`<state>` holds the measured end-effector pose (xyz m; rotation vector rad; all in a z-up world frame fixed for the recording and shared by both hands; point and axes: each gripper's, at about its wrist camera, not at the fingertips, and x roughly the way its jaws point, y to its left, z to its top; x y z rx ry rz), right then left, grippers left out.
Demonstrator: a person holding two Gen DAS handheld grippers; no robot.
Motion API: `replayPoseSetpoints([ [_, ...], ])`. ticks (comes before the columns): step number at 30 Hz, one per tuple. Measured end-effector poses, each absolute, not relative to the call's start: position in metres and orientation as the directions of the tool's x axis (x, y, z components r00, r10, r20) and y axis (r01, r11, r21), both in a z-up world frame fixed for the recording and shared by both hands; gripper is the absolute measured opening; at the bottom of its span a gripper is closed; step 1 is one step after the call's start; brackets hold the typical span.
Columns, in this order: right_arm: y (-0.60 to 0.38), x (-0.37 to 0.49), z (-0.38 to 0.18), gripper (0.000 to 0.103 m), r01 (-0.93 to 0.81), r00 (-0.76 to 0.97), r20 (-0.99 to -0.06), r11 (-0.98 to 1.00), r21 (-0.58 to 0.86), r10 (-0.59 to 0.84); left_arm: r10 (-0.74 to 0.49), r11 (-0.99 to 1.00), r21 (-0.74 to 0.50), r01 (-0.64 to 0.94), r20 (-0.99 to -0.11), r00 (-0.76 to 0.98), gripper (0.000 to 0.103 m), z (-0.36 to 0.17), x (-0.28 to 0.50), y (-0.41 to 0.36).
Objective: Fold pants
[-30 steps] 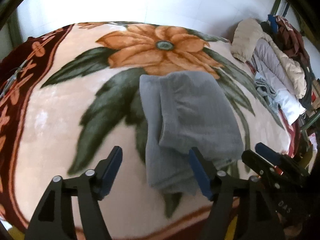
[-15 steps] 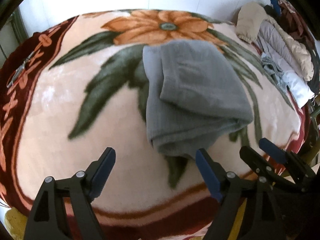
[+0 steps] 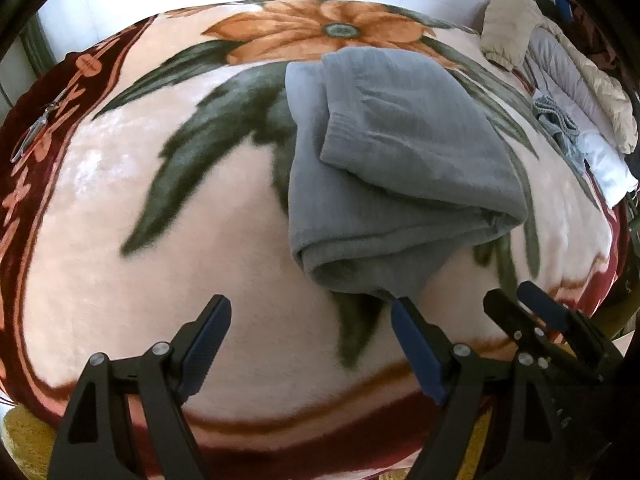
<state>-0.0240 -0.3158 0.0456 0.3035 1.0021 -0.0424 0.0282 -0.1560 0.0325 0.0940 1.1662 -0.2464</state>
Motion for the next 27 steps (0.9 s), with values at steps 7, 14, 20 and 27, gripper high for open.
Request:
replayPoseSetpoints([
  [7, -0.3093, -0.0243, 0.0465, 0.056, 0.155, 0.551, -0.828, 0.961, 0.228, 0.108, -0.142, 0.966, -0.047, 0.254, -0.918, 0.37, 0.086, 0.0303, 0.0262, -0.1594],
  [14, -0.3111, -0.0252, 0.0444, 0.056, 0.161, 0.55, -0.826, 0.955, 0.247, 0.121, -0.142, 0.967, -0.048, 0.252, -0.918, 0.371, 0.086, 0.0303, 0.0267, -0.1588],
  [20, -0.3106, -0.0235, 0.0406, 0.056, 0.162, 0.542, -0.83, 0.953, 0.256, 0.131, -0.136, 0.967, -0.04, 0.252, -0.916, 0.377, 0.086, 0.0315, 0.0268, -0.1588],
  [27, -0.3102, -0.0234, 0.0381, 0.056, 0.155, 0.539, -0.829, 0.95, 0.272, 0.15, -0.14, 0.965, -0.035, 0.259, -0.905, 0.401, 0.085, 0.0361, 0.024, -0.1575],
])
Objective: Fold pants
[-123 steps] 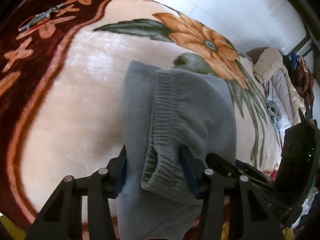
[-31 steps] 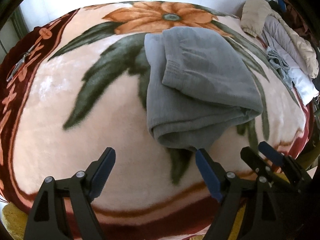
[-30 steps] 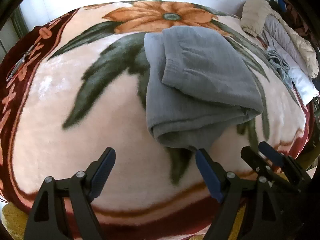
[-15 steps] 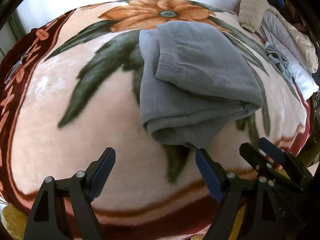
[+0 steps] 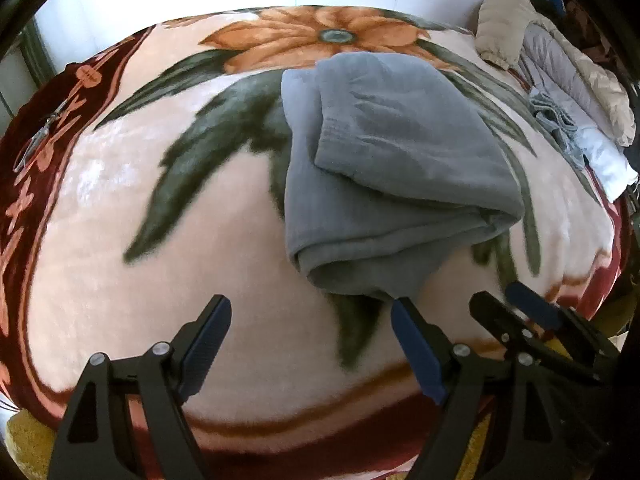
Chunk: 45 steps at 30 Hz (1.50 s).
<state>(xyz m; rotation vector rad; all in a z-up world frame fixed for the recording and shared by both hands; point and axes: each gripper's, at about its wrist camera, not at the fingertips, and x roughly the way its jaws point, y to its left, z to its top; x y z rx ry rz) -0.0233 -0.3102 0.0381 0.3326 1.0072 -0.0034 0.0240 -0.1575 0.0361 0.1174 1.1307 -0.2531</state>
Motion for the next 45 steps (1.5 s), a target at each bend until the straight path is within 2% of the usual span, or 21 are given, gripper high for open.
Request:
replayPoseSetpoints([
  [45, -0.3064, -0.0241, 0.0409, 0.056, 0.157, 0.545, -0.824, 0.946, 0.282, 0.155, -0.133, 0.964, -0.022, 0.264, -0.902, 0.411, 0.085, 0.0374, 0.0223, -0.1562],
])
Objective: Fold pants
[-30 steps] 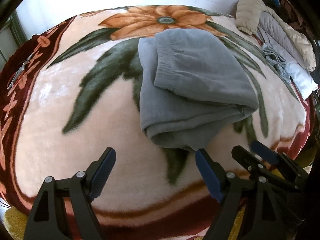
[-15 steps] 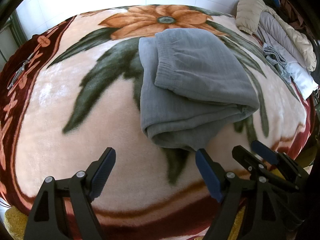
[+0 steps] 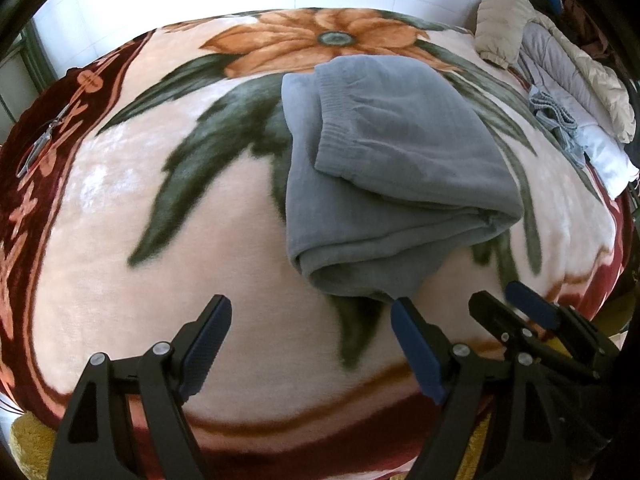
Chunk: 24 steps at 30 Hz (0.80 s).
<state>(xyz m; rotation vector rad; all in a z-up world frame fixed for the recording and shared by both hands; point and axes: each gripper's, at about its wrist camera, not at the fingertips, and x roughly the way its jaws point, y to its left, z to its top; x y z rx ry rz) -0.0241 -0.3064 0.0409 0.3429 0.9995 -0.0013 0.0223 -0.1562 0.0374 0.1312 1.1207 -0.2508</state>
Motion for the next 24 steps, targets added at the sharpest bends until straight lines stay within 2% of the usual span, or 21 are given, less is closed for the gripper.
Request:
replayPoseSetpoints([
  [24, -0.3067, -0.0247, 0.0408, 0.056, 0.157, 0.546, -0.823, 0.946, 0.283, 0.156, -0.13, 0.965, -0.021, 0.262, -0.905, 0.406, 0.085, 0.0362, 0.0224, -0.1567],
])
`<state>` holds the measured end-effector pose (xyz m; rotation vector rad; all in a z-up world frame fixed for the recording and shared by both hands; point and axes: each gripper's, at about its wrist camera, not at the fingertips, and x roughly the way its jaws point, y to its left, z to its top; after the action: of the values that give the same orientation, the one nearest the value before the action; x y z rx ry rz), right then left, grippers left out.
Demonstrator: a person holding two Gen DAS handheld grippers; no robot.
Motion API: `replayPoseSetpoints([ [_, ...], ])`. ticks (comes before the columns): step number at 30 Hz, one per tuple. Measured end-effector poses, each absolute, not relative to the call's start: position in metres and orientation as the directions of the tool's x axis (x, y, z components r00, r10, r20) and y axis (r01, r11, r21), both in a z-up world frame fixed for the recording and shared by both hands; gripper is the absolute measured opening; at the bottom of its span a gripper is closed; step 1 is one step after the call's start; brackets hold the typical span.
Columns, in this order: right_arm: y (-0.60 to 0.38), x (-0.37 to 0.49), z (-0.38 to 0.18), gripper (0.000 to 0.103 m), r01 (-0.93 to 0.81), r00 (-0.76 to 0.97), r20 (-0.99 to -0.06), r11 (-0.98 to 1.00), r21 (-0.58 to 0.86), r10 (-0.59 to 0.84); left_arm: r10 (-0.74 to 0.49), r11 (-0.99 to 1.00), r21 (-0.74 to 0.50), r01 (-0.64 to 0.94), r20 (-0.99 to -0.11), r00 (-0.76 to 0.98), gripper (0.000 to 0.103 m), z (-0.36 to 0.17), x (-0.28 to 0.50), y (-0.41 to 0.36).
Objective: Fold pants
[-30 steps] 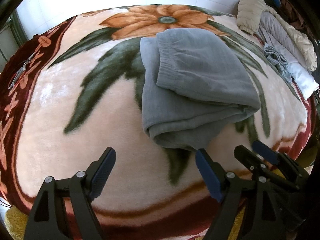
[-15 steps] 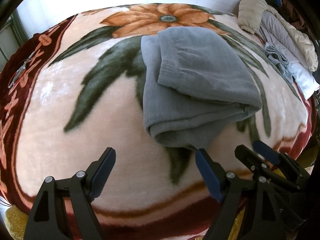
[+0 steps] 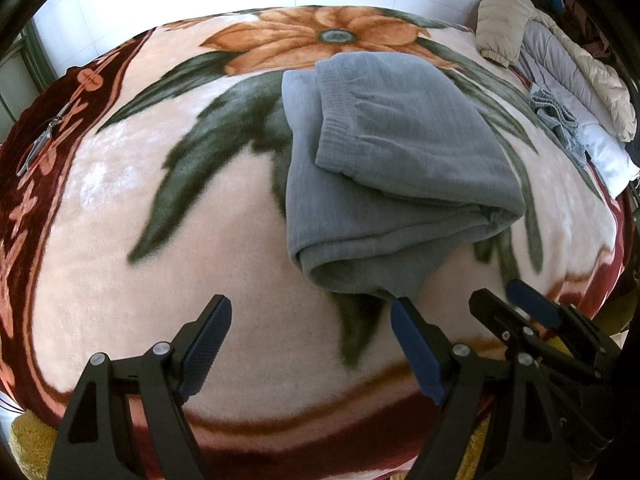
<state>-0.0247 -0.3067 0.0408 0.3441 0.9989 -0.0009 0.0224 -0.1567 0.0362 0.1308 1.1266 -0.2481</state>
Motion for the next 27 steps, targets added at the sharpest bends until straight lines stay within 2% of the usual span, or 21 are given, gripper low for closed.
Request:
replayPoseSetpoints([
  [27, -0.3006, -0.0251, 0.0397, 0.056, 0.158, 0.54, -0.827, 0.947, 0.28, 0.155, -0.122, 0.966, -0.016, 0.258, -0.909, 0.4, 0.085, 0.0344, 0.023, -0.1559],
])
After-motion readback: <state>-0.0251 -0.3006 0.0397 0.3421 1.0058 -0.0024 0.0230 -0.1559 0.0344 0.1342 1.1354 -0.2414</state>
